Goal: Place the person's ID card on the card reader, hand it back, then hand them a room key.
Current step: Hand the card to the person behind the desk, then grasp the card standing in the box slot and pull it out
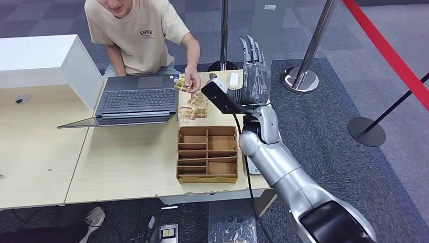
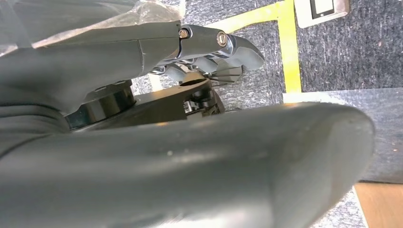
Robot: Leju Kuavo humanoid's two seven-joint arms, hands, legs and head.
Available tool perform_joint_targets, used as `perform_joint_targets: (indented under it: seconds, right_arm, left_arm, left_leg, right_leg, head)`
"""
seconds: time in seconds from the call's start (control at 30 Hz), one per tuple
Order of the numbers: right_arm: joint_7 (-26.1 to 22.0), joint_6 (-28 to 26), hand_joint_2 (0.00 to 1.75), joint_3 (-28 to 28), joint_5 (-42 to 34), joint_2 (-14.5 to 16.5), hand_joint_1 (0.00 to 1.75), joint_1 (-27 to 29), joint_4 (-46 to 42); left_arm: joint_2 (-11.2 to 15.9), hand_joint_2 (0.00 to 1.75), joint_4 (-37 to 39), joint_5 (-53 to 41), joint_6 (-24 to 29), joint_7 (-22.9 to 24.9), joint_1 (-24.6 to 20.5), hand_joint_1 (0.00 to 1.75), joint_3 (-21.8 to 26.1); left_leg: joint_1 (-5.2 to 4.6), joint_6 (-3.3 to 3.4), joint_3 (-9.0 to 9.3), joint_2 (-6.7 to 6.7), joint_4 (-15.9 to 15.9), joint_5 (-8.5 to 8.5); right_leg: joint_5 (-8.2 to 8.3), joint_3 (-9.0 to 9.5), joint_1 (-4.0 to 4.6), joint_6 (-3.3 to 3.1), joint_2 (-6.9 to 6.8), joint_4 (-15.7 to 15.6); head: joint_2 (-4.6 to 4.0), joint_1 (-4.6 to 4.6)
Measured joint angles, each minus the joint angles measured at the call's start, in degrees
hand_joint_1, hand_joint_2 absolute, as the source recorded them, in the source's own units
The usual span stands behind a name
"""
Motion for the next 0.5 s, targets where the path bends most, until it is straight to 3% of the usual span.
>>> perform_joint_targets:
  seconds: [0.1, 0.23, 0.4, 0.5]
  right_arm:
    - [-2.5, 0.6, 0.00, -0.6, -14.3, 0.1, 0.00, 1.0, -2.0]
    - [-0.7, 4.4, 0.00, 0.3, -35.8, -0.3, 0.00, 3.8, -6.8]
    - [-0.5, 10.2, 0.00, 2.8, -51.8, -2.9, 0.00, 10.5, -18.5]
    - [-1.7, 12.6, 0.00, 3.8, -58.3, -4.8, 0.00, 16.9, -27.0]
  left_arm:
    - [0.0, 0.00, 0.0, 0.4, 0.2, -0.9, 0.5, 0.00, 0.2]
    - [0.0, 0.00, 0.0, 1.3, 0.7, -2.3, 1.4, 0.00, 1.0]
    - [0.3, 0.00, 0.0, 2.6, 1.1, -4.1, 2.7, 0.00, 2.4]
    - [0.6, 1.31, 0.1, 3.5, 1.5, -5.1, 3.7, 0.00, 3.2]
  left_leg:
    - [0.00, 0.00, 0.01, 0.00, 0.0, 0.00]
    - [0.00, 0.00, -0.01, 0.02, 0.0, 0.00]
    - [0.03, 0.00, -0.02, 0.00, 0.0, -0.02]
    - [0.03, -0.01, -0.05, 0.01, 0.0, -0.05]
  right_leg:
    - [0.00, 0.00, 0.00, 0.00, 0.00, 0.0]
    - [0.00, -0.03, 0.00, 0.00, 0.01, 0.0]
    - [-0.02, -0.05, 0.03, 0.01, -0.01, 0.0]
    - [-0.03, -0.09, 0.03, 0.02, 0.02, 0.0]
  head:
    - [0.00, 0.00]
    - [0.00, 0.00]
    - [0.00, 0.01]
    - [0.00, -0.01]
